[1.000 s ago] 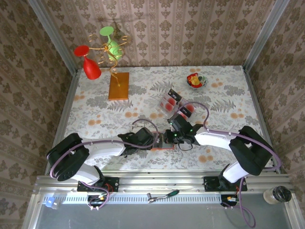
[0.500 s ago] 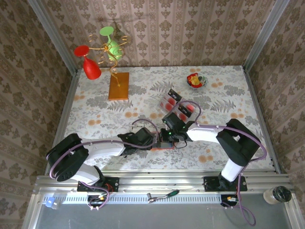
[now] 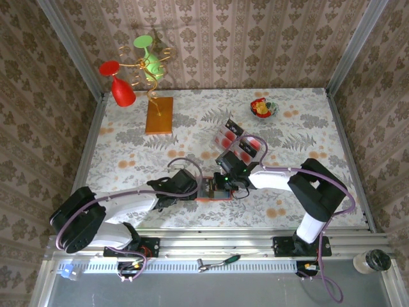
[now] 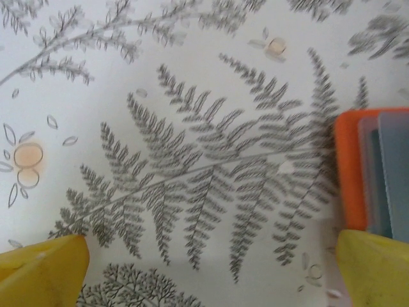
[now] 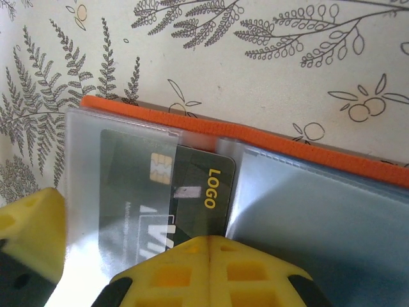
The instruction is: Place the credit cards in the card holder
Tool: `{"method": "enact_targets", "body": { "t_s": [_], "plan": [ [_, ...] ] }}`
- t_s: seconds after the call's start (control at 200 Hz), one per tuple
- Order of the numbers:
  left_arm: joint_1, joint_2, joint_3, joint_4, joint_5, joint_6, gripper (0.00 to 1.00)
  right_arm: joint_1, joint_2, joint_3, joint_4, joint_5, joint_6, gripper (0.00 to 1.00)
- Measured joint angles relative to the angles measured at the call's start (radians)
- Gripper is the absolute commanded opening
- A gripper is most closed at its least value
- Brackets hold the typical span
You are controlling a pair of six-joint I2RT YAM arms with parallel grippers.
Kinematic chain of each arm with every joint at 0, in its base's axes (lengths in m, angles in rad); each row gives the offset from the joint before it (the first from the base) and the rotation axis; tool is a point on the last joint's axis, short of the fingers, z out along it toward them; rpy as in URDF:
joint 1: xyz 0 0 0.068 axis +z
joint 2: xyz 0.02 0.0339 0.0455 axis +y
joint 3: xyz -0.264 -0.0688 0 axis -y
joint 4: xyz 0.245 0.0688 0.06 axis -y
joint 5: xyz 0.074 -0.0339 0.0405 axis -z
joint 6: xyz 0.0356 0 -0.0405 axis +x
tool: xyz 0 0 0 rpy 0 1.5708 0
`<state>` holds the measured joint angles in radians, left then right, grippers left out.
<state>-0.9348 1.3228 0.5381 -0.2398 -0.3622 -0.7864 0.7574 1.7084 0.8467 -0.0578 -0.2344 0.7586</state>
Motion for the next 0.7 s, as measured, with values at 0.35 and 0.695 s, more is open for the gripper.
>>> {"method": "enact_targets", "body": {
  "t_s": [0.35,0.695],
  "plan": [
    [0.000,0.031,-0.009,0.009,0.011,0.000,1.00,0.009,-0.004,0.036,-0.071,0.002,-0.024,0.08],
    [0.000,0.037,-0.009,0.014,0.006,0.000,1.00,0.016,-0.002,0.042,-0.082,0.002,-0.030,0.08]
  ]
}}
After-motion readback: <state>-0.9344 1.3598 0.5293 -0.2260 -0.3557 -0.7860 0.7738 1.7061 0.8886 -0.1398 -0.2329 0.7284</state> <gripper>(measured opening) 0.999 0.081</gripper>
